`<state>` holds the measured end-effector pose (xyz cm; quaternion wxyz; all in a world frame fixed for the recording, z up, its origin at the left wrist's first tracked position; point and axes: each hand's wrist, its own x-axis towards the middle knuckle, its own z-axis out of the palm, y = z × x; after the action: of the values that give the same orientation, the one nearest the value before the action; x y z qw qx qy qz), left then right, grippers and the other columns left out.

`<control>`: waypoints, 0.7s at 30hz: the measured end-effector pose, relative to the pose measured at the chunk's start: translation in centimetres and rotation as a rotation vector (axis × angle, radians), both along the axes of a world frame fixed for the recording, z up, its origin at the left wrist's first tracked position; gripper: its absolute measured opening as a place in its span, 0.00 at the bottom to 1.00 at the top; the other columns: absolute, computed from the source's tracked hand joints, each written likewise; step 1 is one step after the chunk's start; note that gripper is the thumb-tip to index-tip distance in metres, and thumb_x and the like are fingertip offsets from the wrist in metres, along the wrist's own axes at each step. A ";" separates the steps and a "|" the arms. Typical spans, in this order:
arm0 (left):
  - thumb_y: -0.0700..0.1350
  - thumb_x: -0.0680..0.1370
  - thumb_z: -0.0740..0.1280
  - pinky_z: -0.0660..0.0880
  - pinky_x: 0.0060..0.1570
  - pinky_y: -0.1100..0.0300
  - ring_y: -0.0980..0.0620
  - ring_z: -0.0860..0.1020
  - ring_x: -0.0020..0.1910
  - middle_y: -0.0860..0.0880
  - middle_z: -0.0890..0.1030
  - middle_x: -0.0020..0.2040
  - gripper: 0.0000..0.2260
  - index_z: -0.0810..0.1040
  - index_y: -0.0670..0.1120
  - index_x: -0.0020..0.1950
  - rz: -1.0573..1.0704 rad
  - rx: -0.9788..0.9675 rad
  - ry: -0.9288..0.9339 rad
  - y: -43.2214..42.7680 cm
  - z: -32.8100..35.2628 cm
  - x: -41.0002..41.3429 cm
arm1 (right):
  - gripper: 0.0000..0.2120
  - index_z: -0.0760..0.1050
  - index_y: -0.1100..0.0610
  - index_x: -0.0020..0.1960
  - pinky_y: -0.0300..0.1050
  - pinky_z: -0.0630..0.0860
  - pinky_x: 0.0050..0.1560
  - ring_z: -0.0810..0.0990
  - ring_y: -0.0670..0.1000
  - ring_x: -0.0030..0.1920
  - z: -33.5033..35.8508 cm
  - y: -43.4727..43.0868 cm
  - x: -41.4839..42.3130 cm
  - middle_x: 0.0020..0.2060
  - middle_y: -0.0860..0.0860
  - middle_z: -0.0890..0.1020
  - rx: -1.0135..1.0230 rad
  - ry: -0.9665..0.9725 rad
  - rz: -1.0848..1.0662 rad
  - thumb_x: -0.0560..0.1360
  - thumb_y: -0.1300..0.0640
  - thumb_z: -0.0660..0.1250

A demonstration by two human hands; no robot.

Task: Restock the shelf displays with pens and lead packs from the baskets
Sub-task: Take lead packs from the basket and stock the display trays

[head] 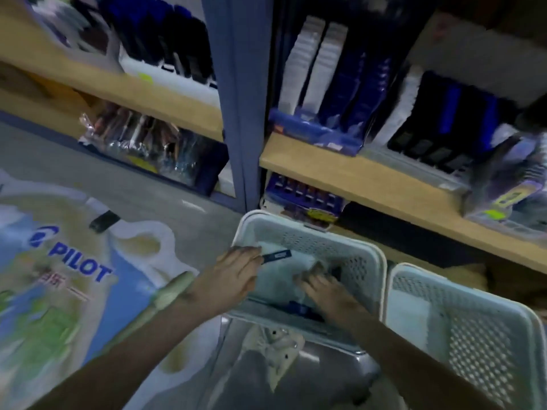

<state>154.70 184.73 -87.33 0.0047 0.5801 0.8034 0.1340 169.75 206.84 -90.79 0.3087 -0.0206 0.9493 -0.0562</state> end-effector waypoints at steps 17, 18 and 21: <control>0.48 0.81 0.60 0.72 0.62 0.50 0.44 0.79 0.55 0.42 0.81 0.57 0.16 0.83 0.39 0.51 -0.154 0.169 -0.071 -1.5 -2.1 -1.2 | 0.34 0.60 0.56 0.75 0.52 0.62 0.68 0.66 0.57 0.69 -7.2 0.0 -1.8 0.69 0.55 0.67 0.025 -0.062 0.123 0.73 0.50 0.67; 0.50 0.81 0.60 0.72 0.62 0.50 0.44 0.79 0.55 0.41 0.81 0.57 0.17 0.83 0.39 0.50 -0.188 0.170 -0.090 -1.7 -2.2 -1.5 | 0.37 0.62 0.55 0.74 0.53 0.65 0.66 0.68 0.57 0.68 -7.1 0.0 -1.6 0.68 0.55 0.69 0.045 -0.087 0.143 0.69 0.50 0.71; 0.53 0.80 0.59 0.70 0.64 0.50 0.43 0.78 0.56 0.41 0.81 0.57 0.19 0.83 0.40 0.49 -0.257 0.145 -0.103 -2.1 -2.4 -2.2 | 0.41 0.76 0.55 0.64 0.51 0.76 0.52 0.79 0.56 0.55 -7.4 0.3 -0.9 0.58 0.54 0.79 0.104 -0.063 0.198 0.52 0.52 0.81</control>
<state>152.50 182.60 -89.74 0.0212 0.6692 0.7096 0.2196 168.90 207.17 -98.23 0.3430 -0.0966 0.9341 0.0233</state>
